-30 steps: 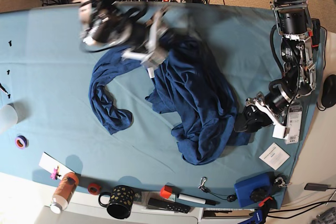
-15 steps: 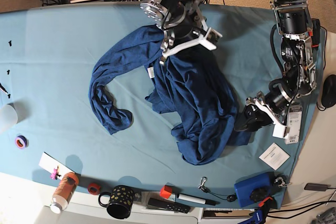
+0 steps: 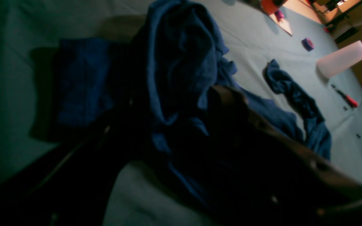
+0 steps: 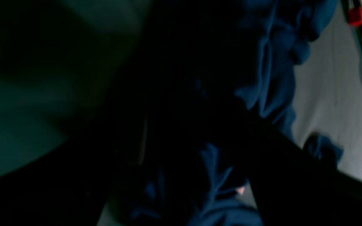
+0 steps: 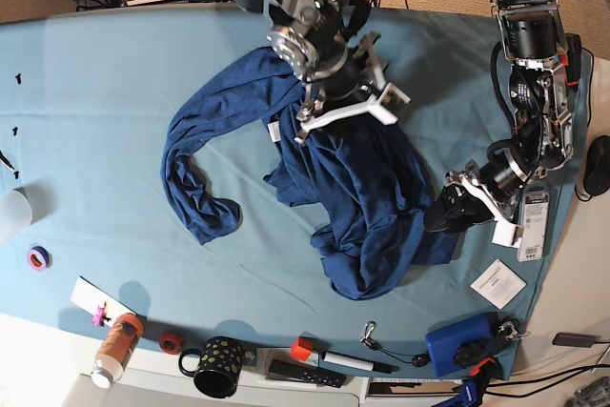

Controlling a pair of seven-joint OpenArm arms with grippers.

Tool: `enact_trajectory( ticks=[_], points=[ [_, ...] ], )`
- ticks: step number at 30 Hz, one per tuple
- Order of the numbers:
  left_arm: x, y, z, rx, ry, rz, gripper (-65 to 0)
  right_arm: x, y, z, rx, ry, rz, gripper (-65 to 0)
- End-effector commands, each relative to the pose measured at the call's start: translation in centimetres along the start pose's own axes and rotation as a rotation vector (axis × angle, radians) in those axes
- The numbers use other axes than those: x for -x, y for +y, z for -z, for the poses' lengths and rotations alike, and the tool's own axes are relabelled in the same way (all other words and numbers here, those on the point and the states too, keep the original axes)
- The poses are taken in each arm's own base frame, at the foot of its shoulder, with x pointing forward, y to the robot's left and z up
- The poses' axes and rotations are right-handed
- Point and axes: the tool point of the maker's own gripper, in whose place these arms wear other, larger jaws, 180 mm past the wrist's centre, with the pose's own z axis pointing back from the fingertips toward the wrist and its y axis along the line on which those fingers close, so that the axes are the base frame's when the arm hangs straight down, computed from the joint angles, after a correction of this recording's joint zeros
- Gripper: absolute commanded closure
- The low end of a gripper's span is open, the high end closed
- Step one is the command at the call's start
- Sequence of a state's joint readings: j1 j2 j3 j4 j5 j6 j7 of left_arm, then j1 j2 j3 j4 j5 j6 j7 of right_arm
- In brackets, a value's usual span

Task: Layout the t-shirt on the table in an organized manner, then fold the t-shirt properly
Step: 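Grasp the shirt body with the right gripper and lift it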

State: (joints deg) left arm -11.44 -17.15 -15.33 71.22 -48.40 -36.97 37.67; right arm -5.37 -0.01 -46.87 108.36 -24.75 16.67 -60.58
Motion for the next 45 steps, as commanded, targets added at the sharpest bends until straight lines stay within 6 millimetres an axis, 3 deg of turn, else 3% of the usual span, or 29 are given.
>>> enact_trajectory(
  ticks=[1, 9, 10, 11, 13, 15, 17, 21, 27, 31, 37, 41, 45],
  points=[
    [-2.4, -0.4, -0.1, 0.022, -0.058, 0.028, -29.8, -0.9, -0.8, 0.3, 0.019, -0.027, 0.001, -35.0],
    [-2.4, -0.5, -0.1, 0.022, -0.058, 0.028, -29.8, -1.2, -1.0, 2.9, 0.017, 0.019, -0.009, -34.5],
    [-2.4, -0.4, -0.1, 0.022, -0.058, 0.028, -29.8, -0.8, -0.8, 3.4, 0.009, 0.040, -0.015, -30.7],
    [-2.4, -0.4, -0.1, 0.022, -0.057, 0.028, -29.8, -0.3, -0.4, 3.9, -0.003, 0.062, -0.020, -22.6],
    [-2.4, -0.4, -0.1, 0.022, -0.057, 0.028, -29.8, 0.3, 0.2, 4.4, -0.018, 0.088, -0.025, -2.3],
    [-2.4, -0.5, -0.1, 0.022, -0.058, 0.028, -29.8, 0.4, 0.1, 4.4, -0.012, 0.092, -0.031, 0.0],
    [-2.4, -0.5, -0.1, 0.022, -0.058, 0.028, -29.8, 0.2, -1.5, 4.0, 0.065, 0.091, -0.053, 0.0],
    [-2.4, -0.4, -0.1, 0.022, -0.058, 0.028, -29.8, -2.3, -6.2, 1.4, 0.272, 0.012, 0.001, 0.0],
    [-2.4, -0.4, -0.1, 0.021, -0.058, 0.028, -29.8, -7.2, -11.0, -5.2, 0.417, -0.226, 0.144, 0.0],
    [-2.3, -0.4, -0.1, 0.022, -0.051, 0.028, -29.8, -7.9, -13.8, -8.5, 0.537, -0.295, 0.210, 0.0],
    [-2.1, -0.4, -0.1, 0.022, -0.040, 0.028, -29.8, -3.9, -17.4, -8.3, 0.597, -0.214, 0.334, 0.0],
    [-2.1, -0.4, -0.1, 0.022, -0.040, 0.028, -29.8, -0.1, -18.9, -7.5, 0.558, -0.137, 0.405, 0.0],
    [-2.1, -0.4, -0.1, 0.022, -0.041, 0.028, -29.8, 5.0, -21.9, -8.4, 0.628, -0.048, 0.463, 0.0]
  ],
)
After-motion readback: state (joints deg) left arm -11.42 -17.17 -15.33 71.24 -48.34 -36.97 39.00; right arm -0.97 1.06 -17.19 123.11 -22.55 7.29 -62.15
